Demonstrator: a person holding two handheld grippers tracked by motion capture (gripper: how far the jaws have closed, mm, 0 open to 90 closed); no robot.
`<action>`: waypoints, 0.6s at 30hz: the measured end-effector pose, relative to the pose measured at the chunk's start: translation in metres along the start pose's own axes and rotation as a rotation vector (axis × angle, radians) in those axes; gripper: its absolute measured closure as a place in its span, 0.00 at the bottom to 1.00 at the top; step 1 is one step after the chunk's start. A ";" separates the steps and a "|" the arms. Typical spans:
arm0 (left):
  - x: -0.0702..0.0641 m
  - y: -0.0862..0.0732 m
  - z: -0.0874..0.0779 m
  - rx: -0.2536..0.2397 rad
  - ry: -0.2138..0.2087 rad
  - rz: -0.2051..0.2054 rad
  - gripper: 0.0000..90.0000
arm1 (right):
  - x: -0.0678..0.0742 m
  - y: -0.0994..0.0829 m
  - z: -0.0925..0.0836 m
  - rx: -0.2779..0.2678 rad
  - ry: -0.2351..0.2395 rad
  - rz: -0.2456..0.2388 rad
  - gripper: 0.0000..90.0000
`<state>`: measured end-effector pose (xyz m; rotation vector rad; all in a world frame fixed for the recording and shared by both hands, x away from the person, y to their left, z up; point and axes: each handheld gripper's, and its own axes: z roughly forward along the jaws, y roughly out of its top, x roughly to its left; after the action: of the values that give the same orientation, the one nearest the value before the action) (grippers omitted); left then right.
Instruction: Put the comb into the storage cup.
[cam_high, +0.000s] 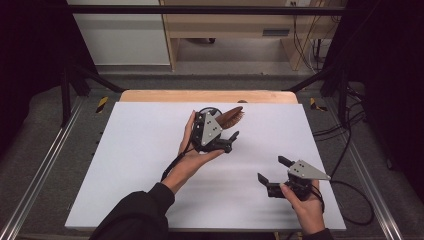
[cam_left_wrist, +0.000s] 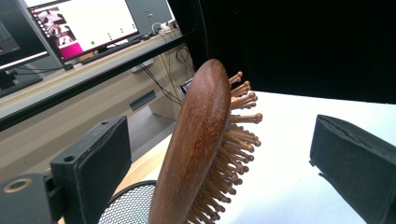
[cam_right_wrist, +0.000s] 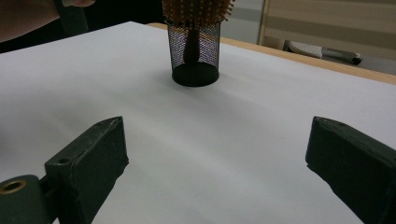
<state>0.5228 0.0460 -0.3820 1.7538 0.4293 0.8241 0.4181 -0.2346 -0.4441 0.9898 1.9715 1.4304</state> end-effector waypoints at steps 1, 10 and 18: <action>0.000 0.000 -0.001 -0.001 -0.003 -0.002 0.06 | 0.000 0.000 0.000 0.001 0.000 0.000 0.07; 0.004 -0.003 -0.010 0.007 -0.011 -0.021 0.05 | 0.001 0.000 0.000 0.003 -0.002 -0.002 0.07; 0.008 -0.005 -0.018 0.000 -0.009 -0.034 0.03 | 0.001 0.000 0.000 0.006 -0.002 -0.002 0.06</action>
<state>0.5159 0.0652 -0.3811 1.7450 0.4520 0.7914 0.4176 -0.2339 -0.4445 0.9913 1.9760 1.4235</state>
